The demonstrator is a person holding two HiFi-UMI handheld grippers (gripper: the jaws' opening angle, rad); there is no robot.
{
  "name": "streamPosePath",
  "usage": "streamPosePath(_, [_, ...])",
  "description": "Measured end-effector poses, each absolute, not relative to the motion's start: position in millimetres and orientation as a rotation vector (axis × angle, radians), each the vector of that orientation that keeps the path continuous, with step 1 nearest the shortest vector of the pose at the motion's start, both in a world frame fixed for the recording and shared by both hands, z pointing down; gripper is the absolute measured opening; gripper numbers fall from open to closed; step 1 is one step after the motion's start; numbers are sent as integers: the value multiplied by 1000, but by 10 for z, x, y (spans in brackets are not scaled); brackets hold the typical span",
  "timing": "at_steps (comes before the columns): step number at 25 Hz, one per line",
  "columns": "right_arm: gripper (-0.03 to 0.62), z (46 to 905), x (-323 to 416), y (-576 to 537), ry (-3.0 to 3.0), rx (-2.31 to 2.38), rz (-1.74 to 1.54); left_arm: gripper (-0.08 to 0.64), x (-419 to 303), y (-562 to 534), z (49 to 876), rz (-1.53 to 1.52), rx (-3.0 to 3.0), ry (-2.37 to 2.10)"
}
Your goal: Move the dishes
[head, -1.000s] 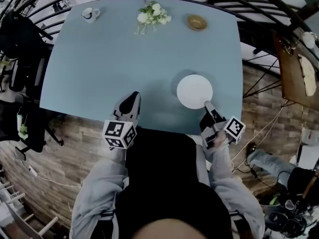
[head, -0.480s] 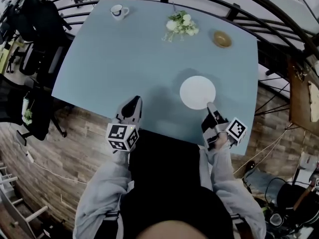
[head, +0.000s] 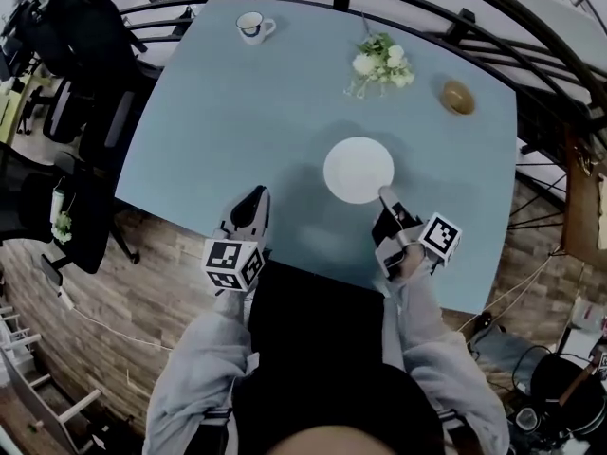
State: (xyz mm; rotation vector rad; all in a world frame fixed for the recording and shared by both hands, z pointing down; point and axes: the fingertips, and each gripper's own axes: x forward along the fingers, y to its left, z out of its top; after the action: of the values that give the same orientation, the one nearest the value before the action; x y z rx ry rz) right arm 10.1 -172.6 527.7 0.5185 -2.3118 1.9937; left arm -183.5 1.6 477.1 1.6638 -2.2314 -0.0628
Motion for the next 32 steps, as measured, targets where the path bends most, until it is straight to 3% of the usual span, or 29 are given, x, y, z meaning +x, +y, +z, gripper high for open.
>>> streamPosePath(14, [18, 5727, -1069, -1673, -2180, 422, 2042, 31, -2557, -16, 5071, -45, 1626, -2194])
streamPosePath(32, [41, 6165, -1381, -1392, -2019, 706, 1976, 31, -2554, 170, 5322, -131, 1538, -2149])
